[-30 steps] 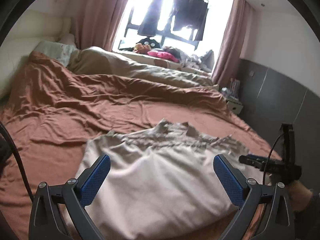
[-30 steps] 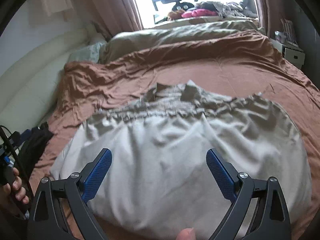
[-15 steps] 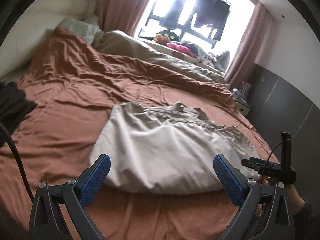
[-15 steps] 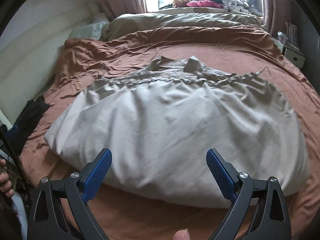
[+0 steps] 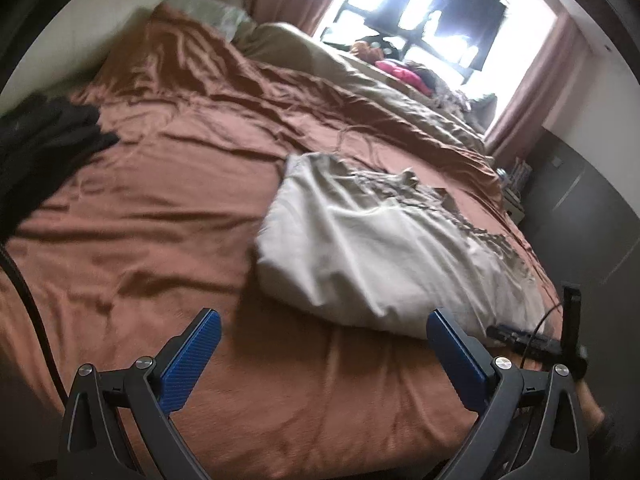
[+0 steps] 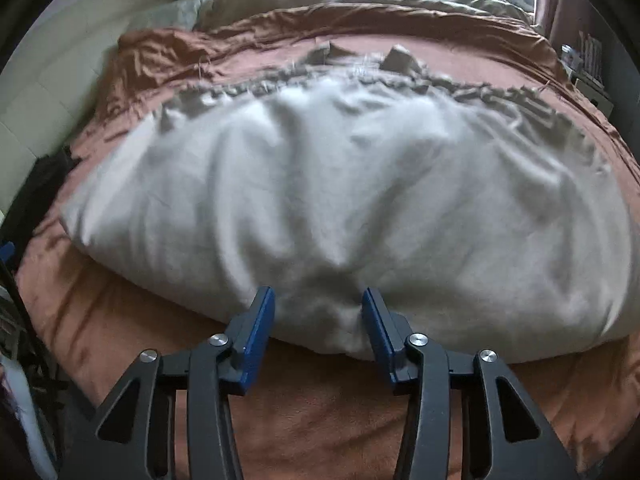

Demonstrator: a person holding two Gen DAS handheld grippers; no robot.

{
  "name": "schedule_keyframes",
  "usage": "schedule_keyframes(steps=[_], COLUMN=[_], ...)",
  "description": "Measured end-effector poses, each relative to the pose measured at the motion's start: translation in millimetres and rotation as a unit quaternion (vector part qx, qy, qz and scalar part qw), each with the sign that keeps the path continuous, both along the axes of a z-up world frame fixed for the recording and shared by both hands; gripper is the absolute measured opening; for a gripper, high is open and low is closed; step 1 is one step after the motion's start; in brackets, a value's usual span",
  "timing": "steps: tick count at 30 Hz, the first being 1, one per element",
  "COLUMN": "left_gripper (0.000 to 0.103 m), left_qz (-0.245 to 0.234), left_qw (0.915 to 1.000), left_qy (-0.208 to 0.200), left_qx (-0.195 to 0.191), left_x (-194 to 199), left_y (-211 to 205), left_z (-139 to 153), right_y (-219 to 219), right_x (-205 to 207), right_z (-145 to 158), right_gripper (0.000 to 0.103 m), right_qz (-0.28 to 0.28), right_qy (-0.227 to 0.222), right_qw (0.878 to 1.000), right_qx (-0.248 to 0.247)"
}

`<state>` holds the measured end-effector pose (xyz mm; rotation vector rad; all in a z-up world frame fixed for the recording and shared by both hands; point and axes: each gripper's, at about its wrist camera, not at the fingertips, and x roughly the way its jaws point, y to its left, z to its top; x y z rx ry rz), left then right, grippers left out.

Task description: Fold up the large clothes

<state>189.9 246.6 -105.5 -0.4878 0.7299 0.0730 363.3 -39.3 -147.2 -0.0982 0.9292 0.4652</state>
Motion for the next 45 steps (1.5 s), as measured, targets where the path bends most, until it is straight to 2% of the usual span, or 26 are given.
schedule_keyframes(steps=[4, 10, 13, 16, 17, 19, 21, 24, 29, 36, 39, 45], left_gripper=[0.100, 0.098, 0.091, 0.090, 0.089, 0.084, 0.072, 0.065, 0.064, 0.059, 0.058, 0.056], left_qz=[0.023, 0.019, 0.014, 0.014, 0.015, 0.021, 0.027, 0.036, 0.041, 0.056, 0.062, 0.074], left_qw=[0.9988, 0.9971, 0.9949, 0.9938, 0.9934, 0.9920, 0.9904, 0.9888, 0.9887, 0.9864, 0.9861, 0.9852], left_qy=[0.017, 0.039, 0.048, 0.061, 0.068, 0.083, 0.094, 0.104, 0.096, 0.094, 0.096, 0.094], left_qx=[-0.040, -0.063, -0.088, -0.092, -0.091, -0.092, -0.098, -0.101, -0.108, -0.122, -0.121, -0.122], left_x=[4.6, 29.0, 49.5, 67.9, 73.7, 82.8, 88.5, 91.0, 89.0, 86.3, 86.9, 87.9], left_y=[23.5, 29.2, 30.4, 30.2, 30.4, 33.1, 35.0, 39.4, 44.1, 49.4, 49.2, 48.1], left_z=[-15.5, -34.5, -44.4, -51.2, -54.7, -63.0, -68.7, -77.2, -80.4, -82.0, -81.8, -83.9], right_y=[1.4, -1.1, -2.1, -1.4, 1.0, 8.1, 17.7, 30.8, 47.4, 66.7, 73.0, 90.4], right_x=[2.0, 0.5, 0.3, 1.5, 2.2, 3.3, 7.8, 26.3, 61.9, 114.1, 136.3, 169.0], right_z=[-1.2, -3.7, -3.5, 1.6, 5.1, 11.4, 14.3, 7.4, 1.1, 1.1, 0.0, -1.6], right_gripper=[0.043, 0.043, 0.043, 0.031, 0.024, 0.021, 0.021, 0.021, 0.021, 0.011, 0.009, 0.009], right_qz=[-0.002, -0.004, -0.007, -0.008, -0.008, -0.003, 0.002, -0.005, -0.025, -0.045, -0.046, -0.048], right_qy=[0.002, 0.009, 0.013, 0.022, 0.020, 0.004, -0.002, 0.008, 0.020, 0.029, 0.032, 0.018], right_qw=[1.000, 1.000, 1.000, 0.999, 0.999, 1.000, 1.000, 1.000, 0.999, 0.997, 0.997, 0.996], right_qx=[0.003, 0.010, 0.014, 0.027, 0.026, 0.018, 0.007, -0.018, -0.033, -0.047, -0.054, -0.069])
